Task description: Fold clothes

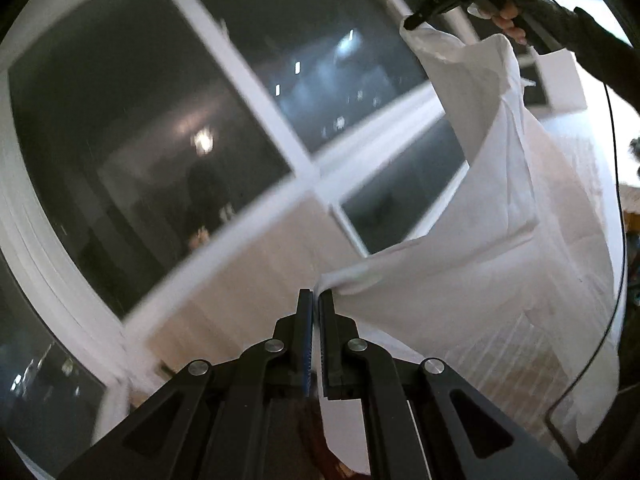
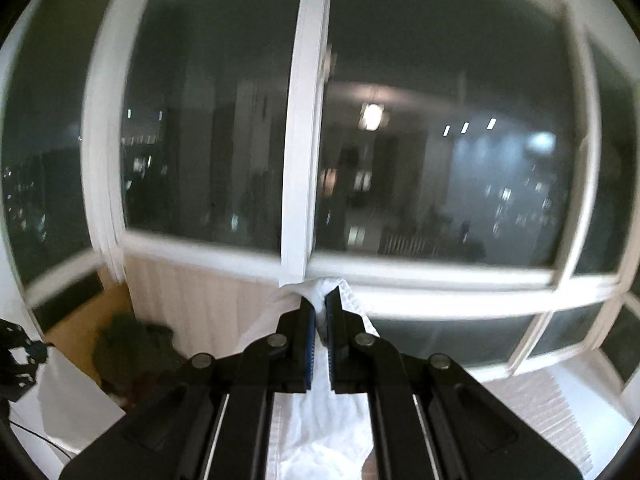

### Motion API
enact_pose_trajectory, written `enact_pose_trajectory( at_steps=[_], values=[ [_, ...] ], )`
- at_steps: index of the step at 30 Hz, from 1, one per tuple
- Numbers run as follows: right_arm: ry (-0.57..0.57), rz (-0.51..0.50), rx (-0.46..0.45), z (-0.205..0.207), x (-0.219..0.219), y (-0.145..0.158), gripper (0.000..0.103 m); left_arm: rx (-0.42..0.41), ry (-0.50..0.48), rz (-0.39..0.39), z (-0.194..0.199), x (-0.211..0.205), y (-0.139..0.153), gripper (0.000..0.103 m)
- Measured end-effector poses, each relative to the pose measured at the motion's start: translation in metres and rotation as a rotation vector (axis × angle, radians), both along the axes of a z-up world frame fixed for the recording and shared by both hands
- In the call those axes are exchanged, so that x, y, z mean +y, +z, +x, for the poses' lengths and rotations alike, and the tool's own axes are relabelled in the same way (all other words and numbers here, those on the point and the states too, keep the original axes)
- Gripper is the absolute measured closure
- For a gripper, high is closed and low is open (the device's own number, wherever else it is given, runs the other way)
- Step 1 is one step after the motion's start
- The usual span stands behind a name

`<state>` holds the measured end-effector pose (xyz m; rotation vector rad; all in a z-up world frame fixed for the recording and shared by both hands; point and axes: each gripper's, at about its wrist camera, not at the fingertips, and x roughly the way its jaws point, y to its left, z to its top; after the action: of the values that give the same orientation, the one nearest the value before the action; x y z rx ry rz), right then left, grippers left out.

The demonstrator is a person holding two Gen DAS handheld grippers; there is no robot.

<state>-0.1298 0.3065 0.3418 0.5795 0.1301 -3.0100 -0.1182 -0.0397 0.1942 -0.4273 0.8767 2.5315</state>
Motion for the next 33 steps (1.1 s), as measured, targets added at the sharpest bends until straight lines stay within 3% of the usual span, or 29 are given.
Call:
enact_pose_trajectory(
  at_steps=[5, 11, 14, 16, 19, 21, 23, 25, 29, 33],
  values=[
    [-0.005, -0.012, -0.217, -0.143, 0.002, -0.142, 0.098, -0.206, 0.083, -0.077, -0.094, 0.017, -0.112, 0.100],
    [-0.035, 0.052, -0.473, -0.260, -0.001, -0.311, 0.097, -0.433, 0.179, -0.173, -0.199, 0.042, -0.248, 0.096],
    [-0.041, 0.074, -0.637, -0.293, -0.005, -0.380, 0.097, -0.505, 0.239, -0.190, -0.216, 0.037, -0.287, 0.095],
    [-0.037, 0.009, -0.703, -0.299, 0.001, -0.402, 0.096, -0.503, 0.267, -0.202, -0.229, 0.037, -0.294, 0.093],
    [-0.004, -0.140, -0.763, -0.303, 0.022, -0.411, 0.088, -0.495, 0.222, -0.179, -0.225, 0.042, -0.289, 0.086],
    [-0.008, -0.256, -0.757, -0.308, 0.041, -0.403, 0.079, -0.488, 0.186, -0.167, -0.219, 0.047, -0.286, 0.082],
    [-0.030, -0.389, -0.727, -0.312, 0.068, -0.389, 0.078, -0.522, 0.099, -0.155, -0.211, 0.065, -0.285, 0.082],
    [-0.035, -0.378, -0.703, -0.298, 0.071, -0.381, 0.077, -0.572, -0.024, -0.146, -0.205, 0.088, -0.293, 0.082],
    [0.000, -0.210, -0.785, -0.258, 0.055, -0.401, 0.066, -0.691, -0.187, -0.099, -0.212, 0.140, -0.315, 0.082],
    [0.025, -0.198, -0.895, -0.211, 0.046, -0.447, 0.063, -0.621, -0.066, -0.114, -0.228, 0.131, -0.315, 0.082]
  ],
)
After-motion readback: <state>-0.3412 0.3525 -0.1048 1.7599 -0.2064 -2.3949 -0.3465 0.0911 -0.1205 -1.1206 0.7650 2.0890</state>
